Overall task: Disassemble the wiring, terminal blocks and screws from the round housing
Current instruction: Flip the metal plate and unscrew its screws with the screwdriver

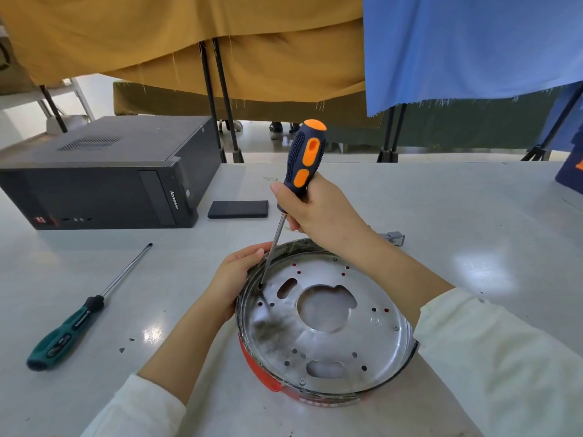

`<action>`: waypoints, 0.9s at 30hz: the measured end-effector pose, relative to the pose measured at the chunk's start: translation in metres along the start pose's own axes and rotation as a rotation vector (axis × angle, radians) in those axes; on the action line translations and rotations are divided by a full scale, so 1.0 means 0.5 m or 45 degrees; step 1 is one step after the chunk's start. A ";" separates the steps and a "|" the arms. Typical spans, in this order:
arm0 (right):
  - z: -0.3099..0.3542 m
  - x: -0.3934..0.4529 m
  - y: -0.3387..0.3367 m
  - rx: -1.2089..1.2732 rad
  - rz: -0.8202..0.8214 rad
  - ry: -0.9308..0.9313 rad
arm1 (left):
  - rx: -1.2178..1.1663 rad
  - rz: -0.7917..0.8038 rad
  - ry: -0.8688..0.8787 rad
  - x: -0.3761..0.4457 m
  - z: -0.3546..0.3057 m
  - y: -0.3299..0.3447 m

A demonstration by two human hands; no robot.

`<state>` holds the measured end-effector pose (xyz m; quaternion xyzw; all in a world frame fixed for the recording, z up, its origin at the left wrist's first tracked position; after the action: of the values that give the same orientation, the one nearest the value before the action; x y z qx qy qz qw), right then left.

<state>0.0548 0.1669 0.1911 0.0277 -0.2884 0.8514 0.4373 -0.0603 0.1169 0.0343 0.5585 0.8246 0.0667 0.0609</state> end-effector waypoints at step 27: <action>0.024 0.006 -0.009 -0.129 -0.081 -0.036 | -0.005 -0.083 -0.022 0.016 0.021 0.010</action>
<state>0.0542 0.1649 0.2039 0.0265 -0.3364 0.8209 0.4607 -0.0571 0.1267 0.0244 0.5317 0.8416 0.0616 0.0714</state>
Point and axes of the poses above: each hand's wrist, its own x-axis towards the middle knuckle, its own y-axis out of the palm, z = x × y, the point moved 9 cm from there along x, towards the middle knuckle, and after that the axes turned 9 degrees about y, right-handed, at the moved point
